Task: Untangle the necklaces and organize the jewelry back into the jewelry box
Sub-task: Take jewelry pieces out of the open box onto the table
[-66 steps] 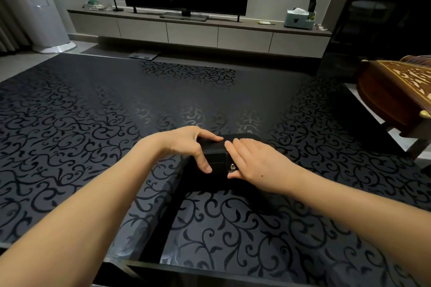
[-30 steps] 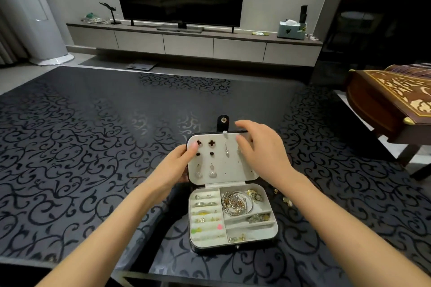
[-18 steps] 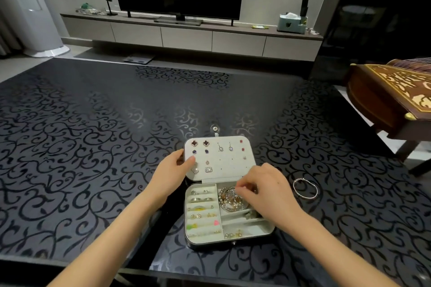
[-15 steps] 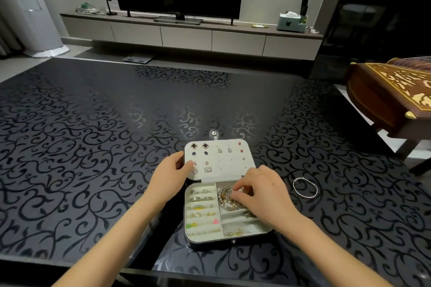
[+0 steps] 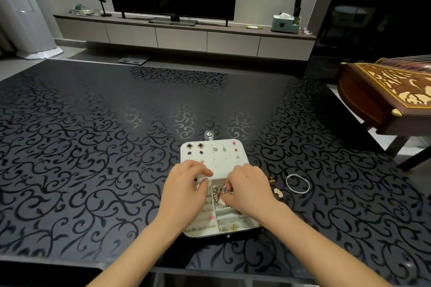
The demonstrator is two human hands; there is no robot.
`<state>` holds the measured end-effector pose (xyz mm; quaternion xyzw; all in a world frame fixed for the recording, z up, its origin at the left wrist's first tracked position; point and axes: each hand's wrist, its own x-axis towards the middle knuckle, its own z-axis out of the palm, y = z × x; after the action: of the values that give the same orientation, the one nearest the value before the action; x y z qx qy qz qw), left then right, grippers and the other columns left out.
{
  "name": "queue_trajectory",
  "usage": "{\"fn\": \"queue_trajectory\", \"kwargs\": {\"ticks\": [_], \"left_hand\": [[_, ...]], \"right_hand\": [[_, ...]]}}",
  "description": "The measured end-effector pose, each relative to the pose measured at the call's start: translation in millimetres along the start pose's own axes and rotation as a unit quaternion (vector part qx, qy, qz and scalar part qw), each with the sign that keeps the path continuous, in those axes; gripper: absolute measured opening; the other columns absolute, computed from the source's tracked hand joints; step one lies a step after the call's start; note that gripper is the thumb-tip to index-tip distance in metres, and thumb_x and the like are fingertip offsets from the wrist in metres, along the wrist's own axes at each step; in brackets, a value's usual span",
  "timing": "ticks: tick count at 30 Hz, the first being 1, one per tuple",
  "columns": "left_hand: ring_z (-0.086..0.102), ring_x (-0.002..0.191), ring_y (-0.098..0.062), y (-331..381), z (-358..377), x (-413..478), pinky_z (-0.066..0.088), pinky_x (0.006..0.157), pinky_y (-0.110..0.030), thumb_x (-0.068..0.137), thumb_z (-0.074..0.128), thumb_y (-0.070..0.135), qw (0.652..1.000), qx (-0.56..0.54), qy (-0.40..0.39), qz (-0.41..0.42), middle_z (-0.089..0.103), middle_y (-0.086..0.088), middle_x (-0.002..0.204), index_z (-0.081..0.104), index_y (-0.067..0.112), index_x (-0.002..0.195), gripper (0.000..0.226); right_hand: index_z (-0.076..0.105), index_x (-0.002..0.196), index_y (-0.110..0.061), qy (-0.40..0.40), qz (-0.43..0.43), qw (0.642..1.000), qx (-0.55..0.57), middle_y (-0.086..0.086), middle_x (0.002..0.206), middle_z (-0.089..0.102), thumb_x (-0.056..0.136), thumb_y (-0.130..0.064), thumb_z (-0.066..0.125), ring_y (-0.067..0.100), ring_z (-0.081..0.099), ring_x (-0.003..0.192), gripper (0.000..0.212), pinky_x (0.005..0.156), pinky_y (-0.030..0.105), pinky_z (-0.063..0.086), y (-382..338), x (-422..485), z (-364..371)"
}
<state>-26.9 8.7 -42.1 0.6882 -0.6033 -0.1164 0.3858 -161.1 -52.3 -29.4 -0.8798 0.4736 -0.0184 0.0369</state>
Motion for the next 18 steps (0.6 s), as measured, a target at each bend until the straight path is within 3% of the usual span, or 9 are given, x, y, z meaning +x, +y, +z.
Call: {"fn": "queue_trajectory", "kwargs": {"ticks": [5, 9, 11, 14, 16, 18], "left_hand": [[0.051, 0.103, -0.012, 2, 1, -6, 0.030, 0.085, -0.018, 0.083, 0.060, 0.007, 1.000, 0.012, -0.004, -0.004, 0.058, 0.013, 0.099, 0.070, 0.021, 0.089, 0.018], [0.050, 0.105, -0.012, 3, 0, -9, 0.026, 0.084, -0.014, 0.084, 0.060, 0.008, 0.999, 0.028, -0.012, 0.009, 0.058, 0.011, 0.103, 0.071, 0.021, 0.091, 0.018], [0.049, 0.106, -0.013, 3, -1, -11, 0.025, 0.084, -0.013, 0.084, 0.060, 0.008, 0.999, 0.031, -0.018, 0.012, 0.059, 0.009, 0.105, 0.071, 0.020, 0.092, 0.018], [0.049, 0.105, -0.012, 2, -3, -15, 0.025, 0.083, -0.013, 0.085, 0.059, 0.009, 0.999, 0.030, -0.021, 0.016, 0.058, 0.011, 0.104, 0.070, 0.020, 0.094, 0.018], [0.048, 0.107, -0.010, 3, -4, -15, 0.024, 0.084, -0.013, 0.086, 0.059, 0.010, 0.999, 0.030, -0.022, 0.017, 0.057, 0.012, 0.104, 0.070, 0.021, 0.095, 0.018], [0.047, 0.108, -0.010, 3, -4, -15, 0.024, 0.085, -0.014, 0.086, 0.059, 0.011, 0.999, 0.032, -0.029, 0.027, 0.057, 0.011, 0.105, 0.070, 0.021, 0.096, 0.018]], "right_hand": [[0.065, 0.090, -0.011, 0.056, 0.017, 0.998, 0.028, 0.004, 0.097, 0.062, 0.087, -0.022, 0.048, 0.023, 0.052, 0.098, 0.021, 0.082, 0.031, 0.036, 4, -6, 8], [0.071, 0.085, -0.019, 0.107, 0.069, 0.977, 0.171, -0.007, 0.084, 0.069, 0.086, -0.027, 0.054, 0.012, 0.058, 0.085, 0.019, 0.075, 0.025, 0.041, 14, -16, -3], [0.071, 0.079, -0.021, 0.101, 0.103, 0.942, 0.302, -0.009, 0.076, 0.069, 0.083, -0.025, 0.060, 0.006, 0.059, 0.073, 0.012, 0.072, 0.023, 0.045, 19, -24, -16], [0.071, 0.076, -0.014, 0.108, 0.107, 0.859, 0.489, -0.005, 0.070, 0.070, 0.083, -0.013, 0.064, 0.003, 0.059, 0.062, 0.010, 0.061, 0.018, 0.046, 23, -35, -43], [0.069, 0.077, -0.009, 0.099, 0.102, 0.815, 0.561, -0.002, 0.064, 0.068, 0.085, -0.008, 0.062, 0.005, 0.058, 0.057, 0.011, 0.055, 0.015, 0.045, 26, -41, -61], [0.068, 0.079, -0.006, 0.082, 0.097, 0.797, 0.591, 0.003, 0.062, 0.066, 0.086, -0.006, 0.060, 0.010, 0.057, 0.056, 0.011, 0.056, 0.019, 0.046, 32, -48, -74]]}}
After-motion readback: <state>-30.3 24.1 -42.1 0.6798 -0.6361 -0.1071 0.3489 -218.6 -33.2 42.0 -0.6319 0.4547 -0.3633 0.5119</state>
